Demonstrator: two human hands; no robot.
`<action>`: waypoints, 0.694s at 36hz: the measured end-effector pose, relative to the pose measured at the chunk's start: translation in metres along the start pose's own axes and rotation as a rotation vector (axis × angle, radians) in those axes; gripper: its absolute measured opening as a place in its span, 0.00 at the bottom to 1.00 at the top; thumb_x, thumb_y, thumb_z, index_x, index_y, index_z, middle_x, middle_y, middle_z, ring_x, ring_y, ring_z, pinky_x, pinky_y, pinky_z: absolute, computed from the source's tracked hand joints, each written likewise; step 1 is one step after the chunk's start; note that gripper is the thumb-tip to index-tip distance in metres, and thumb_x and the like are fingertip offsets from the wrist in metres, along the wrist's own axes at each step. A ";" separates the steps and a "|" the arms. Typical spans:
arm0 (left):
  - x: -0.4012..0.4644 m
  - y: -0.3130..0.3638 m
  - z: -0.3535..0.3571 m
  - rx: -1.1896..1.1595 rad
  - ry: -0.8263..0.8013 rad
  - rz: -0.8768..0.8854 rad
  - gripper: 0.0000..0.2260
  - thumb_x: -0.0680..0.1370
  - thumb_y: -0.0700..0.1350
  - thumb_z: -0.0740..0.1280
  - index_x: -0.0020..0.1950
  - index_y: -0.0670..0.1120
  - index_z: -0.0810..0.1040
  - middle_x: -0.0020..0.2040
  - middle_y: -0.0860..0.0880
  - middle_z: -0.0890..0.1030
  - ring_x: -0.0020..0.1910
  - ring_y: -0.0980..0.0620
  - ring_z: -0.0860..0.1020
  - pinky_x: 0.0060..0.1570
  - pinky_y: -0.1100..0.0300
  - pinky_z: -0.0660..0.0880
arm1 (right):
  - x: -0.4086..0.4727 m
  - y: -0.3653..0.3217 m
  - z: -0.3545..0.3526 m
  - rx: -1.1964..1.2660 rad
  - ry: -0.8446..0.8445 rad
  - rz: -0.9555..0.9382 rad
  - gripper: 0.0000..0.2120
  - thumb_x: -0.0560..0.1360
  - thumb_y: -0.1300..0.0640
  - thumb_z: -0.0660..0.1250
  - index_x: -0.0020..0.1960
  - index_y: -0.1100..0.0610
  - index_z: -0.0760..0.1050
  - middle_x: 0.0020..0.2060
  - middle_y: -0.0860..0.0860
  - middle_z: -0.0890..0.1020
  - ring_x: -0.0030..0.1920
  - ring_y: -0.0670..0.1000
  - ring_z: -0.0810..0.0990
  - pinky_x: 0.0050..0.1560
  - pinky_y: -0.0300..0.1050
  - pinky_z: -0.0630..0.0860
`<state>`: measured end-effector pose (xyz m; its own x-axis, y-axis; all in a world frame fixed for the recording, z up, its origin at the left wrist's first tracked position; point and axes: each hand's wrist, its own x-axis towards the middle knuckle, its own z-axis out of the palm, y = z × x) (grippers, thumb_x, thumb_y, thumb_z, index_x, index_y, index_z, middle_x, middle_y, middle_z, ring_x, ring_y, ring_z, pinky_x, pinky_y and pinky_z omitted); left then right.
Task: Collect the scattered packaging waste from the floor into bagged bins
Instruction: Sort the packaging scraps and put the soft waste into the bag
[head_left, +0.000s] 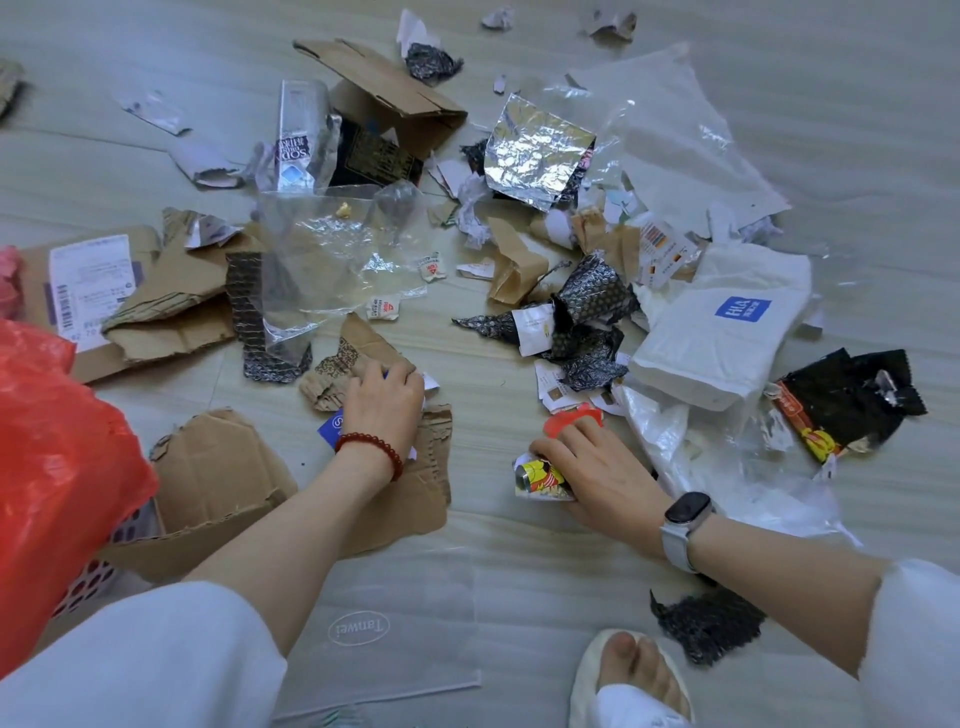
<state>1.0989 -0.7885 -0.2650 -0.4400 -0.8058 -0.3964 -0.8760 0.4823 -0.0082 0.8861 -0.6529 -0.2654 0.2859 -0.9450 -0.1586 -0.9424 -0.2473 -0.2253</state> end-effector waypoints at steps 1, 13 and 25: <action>-0.001 -0.001 0.001 -0.017 0.060 0.006 0.25 0.66 0.47 0.75 0.58 0.41 0.72 0.59 0.46 0.74 0.57 0.43 0.70 0.49 0.53 0.69 | 0.001 -0.001 -0.003 0.027 0.004 0.013 0.28 0.59 0.57 0.75 0.55 0.52 0.67 0.43 0.51 0.77 0.45 0.54 0.71 0.39 0.49 0.75; -0.013 -0.007 0.020 -0.199 0.691 0.249 0.12 0.66 0.33 0.63 0.45 0.46 0.68 0.33 0.46 0.76 0.33 0.44 0.74 0.28 0.57 0.69 | -0.008 0.001 -0.021 0.268 -0.052 0.451 0.30 0.72 0.57 0.69 0.70 0.50 0.60 0.61 0.56 0.67 0.56 0.59 0.72 0.49 0.47 0.70; -0.026 -0.005 0.019 -0.187 0.625 0.319 0.11 0.76 0.49 0.59 0.39 0.44 0.74 0.32 0.46 0.73 0.35 0.45 0.72 0.28 0.54 0.73 | 0.012 -0.011 -0.002 0.089 -0.337 0.342 0.26 0.75 0.59 0.61 0.70 0.53 0.57 0.56 0.57 0.69 0.54 0.59 0.70 0.39 0.47 0.66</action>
<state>1.1187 -0.7638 -0.2726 -0.6617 -0.7085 0.2454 -0.6808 0.7049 0.1993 0.8996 -0.6626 -0.2627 0.0168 -0.8437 -0.5366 -0.9778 0.0982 -0.1851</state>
